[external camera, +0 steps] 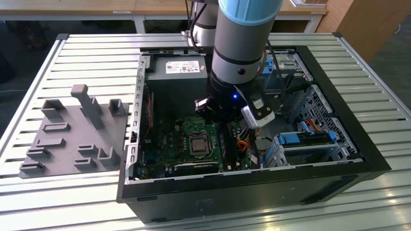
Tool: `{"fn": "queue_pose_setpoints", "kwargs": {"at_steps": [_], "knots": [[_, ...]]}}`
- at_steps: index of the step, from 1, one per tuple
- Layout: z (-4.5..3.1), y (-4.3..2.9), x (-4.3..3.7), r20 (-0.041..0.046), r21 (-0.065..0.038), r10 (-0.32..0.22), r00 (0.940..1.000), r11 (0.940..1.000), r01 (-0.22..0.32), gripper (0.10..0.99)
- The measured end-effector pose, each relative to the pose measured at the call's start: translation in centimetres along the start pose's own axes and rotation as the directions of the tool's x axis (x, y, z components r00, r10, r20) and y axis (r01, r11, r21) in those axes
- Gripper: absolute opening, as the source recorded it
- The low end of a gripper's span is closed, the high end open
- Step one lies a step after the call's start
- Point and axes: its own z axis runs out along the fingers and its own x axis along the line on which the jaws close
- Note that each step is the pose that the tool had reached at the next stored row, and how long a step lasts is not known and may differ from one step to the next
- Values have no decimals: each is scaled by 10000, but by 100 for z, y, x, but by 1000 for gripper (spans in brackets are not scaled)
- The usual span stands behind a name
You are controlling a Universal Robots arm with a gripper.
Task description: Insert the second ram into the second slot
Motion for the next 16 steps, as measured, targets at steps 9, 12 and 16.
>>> {"fn": "queue_pose_setpoints", "kwargs": {"at_steps": [9,12,16], "knots": [[52,-2,-43,-1,6,-44,10000,10000,44,137],[72,-16,-46,-7,11,-164,9999,9999,164,137],[90,-26,-48,-6,13,-163,9999,9999,163,137]]}}
